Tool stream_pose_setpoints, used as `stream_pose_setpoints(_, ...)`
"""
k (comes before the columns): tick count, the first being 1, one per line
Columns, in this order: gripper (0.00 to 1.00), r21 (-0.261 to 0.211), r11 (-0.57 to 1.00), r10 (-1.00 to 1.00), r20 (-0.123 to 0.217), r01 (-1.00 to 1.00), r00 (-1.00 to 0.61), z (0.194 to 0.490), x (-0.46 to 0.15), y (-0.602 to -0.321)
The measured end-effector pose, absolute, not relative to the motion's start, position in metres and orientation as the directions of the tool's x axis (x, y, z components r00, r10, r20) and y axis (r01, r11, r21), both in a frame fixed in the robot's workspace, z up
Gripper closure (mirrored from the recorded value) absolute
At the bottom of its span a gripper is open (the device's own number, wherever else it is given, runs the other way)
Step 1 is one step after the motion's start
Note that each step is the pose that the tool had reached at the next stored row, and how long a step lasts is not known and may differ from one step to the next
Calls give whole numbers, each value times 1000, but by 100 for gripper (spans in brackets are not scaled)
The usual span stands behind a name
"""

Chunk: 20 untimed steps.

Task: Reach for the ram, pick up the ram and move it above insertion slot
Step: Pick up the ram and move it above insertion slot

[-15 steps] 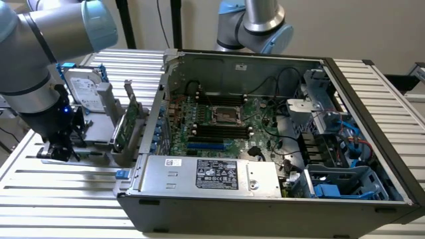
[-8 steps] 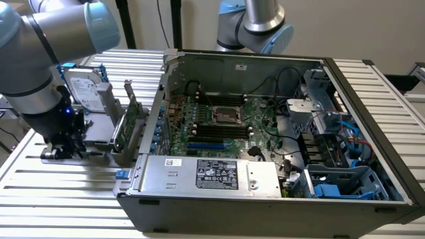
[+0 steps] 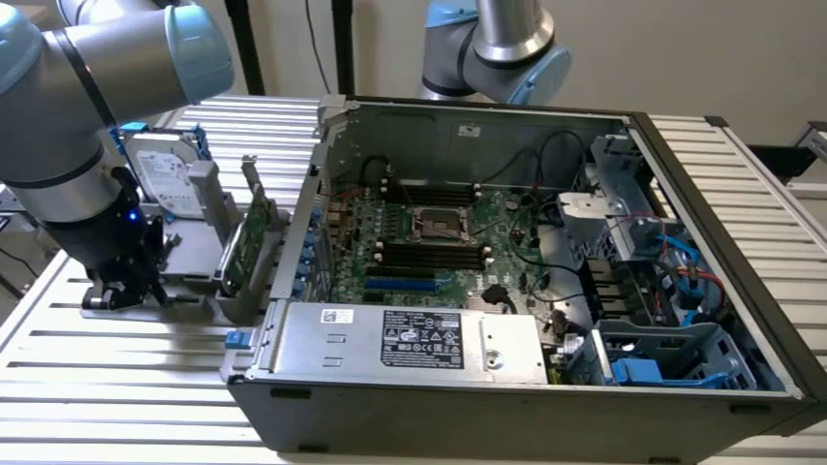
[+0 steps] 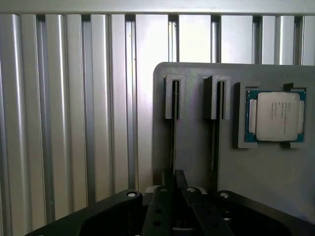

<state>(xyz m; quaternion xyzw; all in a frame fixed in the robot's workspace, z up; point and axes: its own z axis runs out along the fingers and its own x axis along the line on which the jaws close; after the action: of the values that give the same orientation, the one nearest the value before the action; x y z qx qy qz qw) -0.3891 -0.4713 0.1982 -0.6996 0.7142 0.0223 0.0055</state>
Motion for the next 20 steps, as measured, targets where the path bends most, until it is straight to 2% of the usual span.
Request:
stream_pose_setpoints(9, 87, 24, 20, -999, -39, -1000, -21, 203, -389, -471)
stream_pose_setpoints(20, 87, 24, 20, -999, -39, -1000, -21, 251, -389, -471)
